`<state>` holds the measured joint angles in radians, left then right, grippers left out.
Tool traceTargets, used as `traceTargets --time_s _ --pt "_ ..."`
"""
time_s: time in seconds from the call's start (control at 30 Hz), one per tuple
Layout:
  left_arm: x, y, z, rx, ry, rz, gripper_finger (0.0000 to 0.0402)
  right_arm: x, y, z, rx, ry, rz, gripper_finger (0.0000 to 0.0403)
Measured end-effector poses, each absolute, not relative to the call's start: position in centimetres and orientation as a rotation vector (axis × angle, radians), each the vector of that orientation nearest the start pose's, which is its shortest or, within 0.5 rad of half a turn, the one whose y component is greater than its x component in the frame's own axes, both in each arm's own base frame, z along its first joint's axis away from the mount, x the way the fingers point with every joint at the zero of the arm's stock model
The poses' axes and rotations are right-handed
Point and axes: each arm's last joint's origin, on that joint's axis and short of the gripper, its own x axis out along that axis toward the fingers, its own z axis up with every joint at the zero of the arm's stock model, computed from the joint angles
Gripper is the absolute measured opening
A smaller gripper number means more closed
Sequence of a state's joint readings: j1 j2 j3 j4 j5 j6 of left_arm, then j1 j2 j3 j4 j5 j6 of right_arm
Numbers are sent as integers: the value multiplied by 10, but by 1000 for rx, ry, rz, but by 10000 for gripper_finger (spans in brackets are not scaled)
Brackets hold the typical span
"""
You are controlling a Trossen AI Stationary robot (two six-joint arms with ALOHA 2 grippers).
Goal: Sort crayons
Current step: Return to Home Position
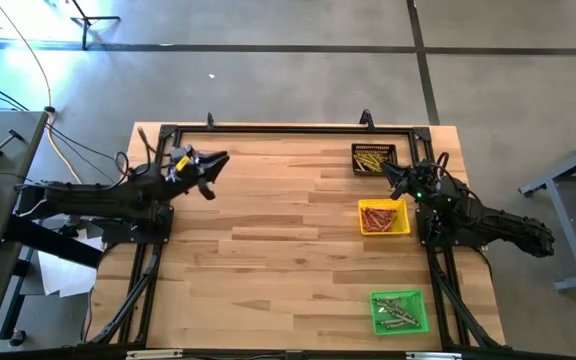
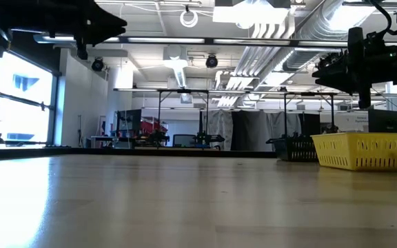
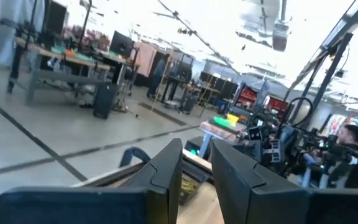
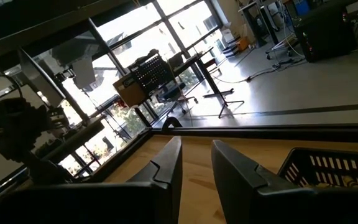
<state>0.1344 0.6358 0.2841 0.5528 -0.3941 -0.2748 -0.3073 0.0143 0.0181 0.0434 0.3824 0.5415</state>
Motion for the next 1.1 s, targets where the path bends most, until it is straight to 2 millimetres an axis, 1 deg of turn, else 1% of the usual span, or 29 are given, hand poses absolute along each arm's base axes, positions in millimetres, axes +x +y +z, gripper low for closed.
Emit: traceTargets --time_s 0.27,0.4,0.6,0.9,1.1 --pt "128 33 249 -219 -311 511 76 88 -39 173 521 -234 -659 71" --pt "123 34 247 -204 -283 530 76 88 -39 173 521 -234 -659 71" --pt "117 36 242 -239 -242 557 76 88 -39 173 521 -234 -659 71" --pt "105 36 244 -159 -235 572 76 88 -39 173 521 -233 -659 71" --pt "98 37 241 -153 -203 591 76 88 -39 173 521 -233 -659 71"
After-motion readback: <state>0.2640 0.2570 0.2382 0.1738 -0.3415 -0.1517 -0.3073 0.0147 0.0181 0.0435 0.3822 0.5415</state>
